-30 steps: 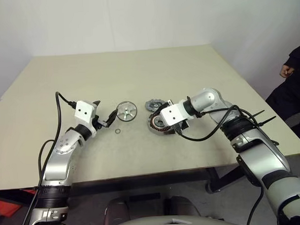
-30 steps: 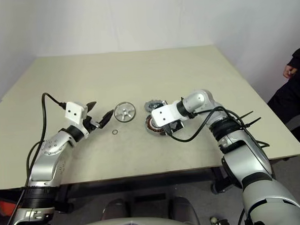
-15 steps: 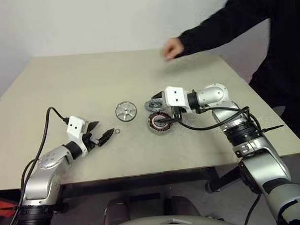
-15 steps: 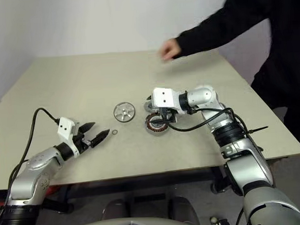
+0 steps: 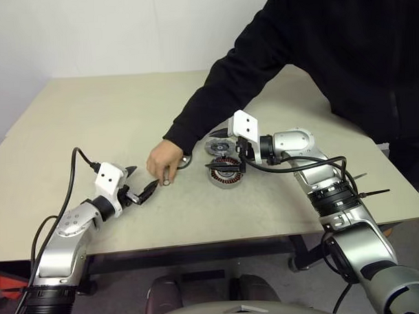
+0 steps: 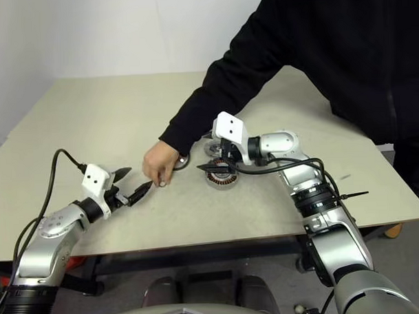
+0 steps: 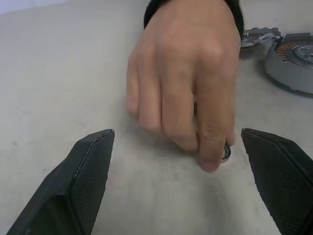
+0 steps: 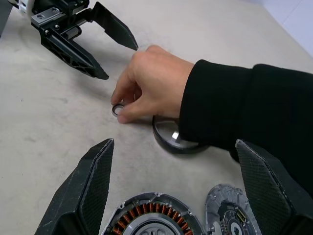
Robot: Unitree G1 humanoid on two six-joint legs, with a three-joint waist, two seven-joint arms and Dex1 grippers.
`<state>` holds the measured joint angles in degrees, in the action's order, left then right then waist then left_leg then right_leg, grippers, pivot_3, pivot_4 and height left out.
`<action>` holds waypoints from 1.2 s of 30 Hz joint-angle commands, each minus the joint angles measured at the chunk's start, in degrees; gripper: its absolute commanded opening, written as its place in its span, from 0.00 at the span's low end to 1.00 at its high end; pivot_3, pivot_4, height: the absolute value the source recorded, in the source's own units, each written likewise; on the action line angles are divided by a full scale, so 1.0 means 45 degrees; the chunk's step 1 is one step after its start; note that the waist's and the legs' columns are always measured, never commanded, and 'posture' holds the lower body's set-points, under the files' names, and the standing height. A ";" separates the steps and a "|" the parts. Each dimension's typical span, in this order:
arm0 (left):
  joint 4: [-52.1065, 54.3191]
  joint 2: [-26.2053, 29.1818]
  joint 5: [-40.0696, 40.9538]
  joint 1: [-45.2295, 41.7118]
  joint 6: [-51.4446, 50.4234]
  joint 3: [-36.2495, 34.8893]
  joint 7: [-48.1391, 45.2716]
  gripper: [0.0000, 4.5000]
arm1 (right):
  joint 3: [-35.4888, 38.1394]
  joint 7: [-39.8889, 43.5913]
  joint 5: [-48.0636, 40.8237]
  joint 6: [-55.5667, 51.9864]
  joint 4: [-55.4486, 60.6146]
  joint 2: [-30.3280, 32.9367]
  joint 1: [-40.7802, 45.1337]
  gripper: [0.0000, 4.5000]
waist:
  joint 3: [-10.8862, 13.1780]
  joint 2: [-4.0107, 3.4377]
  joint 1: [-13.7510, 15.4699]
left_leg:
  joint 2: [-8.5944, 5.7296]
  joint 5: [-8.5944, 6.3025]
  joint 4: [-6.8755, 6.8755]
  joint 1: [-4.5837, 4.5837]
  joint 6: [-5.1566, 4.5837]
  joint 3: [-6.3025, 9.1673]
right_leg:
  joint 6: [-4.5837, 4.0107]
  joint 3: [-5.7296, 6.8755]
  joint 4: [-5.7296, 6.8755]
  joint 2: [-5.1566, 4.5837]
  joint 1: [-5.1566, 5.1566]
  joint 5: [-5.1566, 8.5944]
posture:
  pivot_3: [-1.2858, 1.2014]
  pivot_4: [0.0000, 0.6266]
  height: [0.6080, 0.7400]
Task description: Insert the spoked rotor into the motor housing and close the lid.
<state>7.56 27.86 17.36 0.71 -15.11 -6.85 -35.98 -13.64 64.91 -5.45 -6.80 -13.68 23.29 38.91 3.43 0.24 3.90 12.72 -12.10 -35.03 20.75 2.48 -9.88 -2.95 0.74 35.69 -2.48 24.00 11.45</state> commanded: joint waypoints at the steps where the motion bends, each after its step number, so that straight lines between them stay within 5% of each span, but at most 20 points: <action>1: 0.0205 0.0022 -0.0085 -0.0204 0.0377 -0.0062 0.0009 0.98 | 0.0168 -0.0072 -0.0216 0.0069 0.0545 0.0091 0.0153 0.99 | 0.0000 0.0000 0.0005 | -0.0001 0.0000 0.0000 0.0000 0.0000 0.0000 | 0.0000 0.0001 0.0000 -0.0001 0.0000 0.0000 | 0.52 0.00 1.00; 20: -0.0157 -0.0011 -0.0430 -0.0426 0.0770 -0.0217 0.0369 0.98 | 0.0106 -0.0177 -0.0060 0.0348 0.0015 0.0017 0.0333 0.99 | 0.0000 0.0000 0.0003 | -0.0001 0.0001 0.0001 0.0000 0.0002 0.0000 | -0.0001 0.0000 0.0001 0.0000 0.0000 0.0000 | 0.52 0.00 1.00; 36: -0.3209 -0.1746 -0.1698 -0.2623 0.1735 -0.0781 0.3866 0.98 | 0.0111 -0.0431 -0.0047 0.0429 -0.0130 -0.0038 0.0345 0.99 | -0.0001 0.0003 0.0031 | -0.0001 0.0026 -0.0001 0.0011 0.0044 0.0004 | -0.0001 0.0005 -0.0001 -0.0001 -0.0001 -0.0002 | 0.52 0.00 1.00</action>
<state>-6.64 20.38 9.13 -9.20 -7.01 -9.99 -19.56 -13.77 63.55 -5.36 -5.62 -14.98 23.11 39.20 3.42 0.25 4.05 12.71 -11.99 -35.04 20.80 2.68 -9.86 -2.95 0.76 35.69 -2.48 24.00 11.44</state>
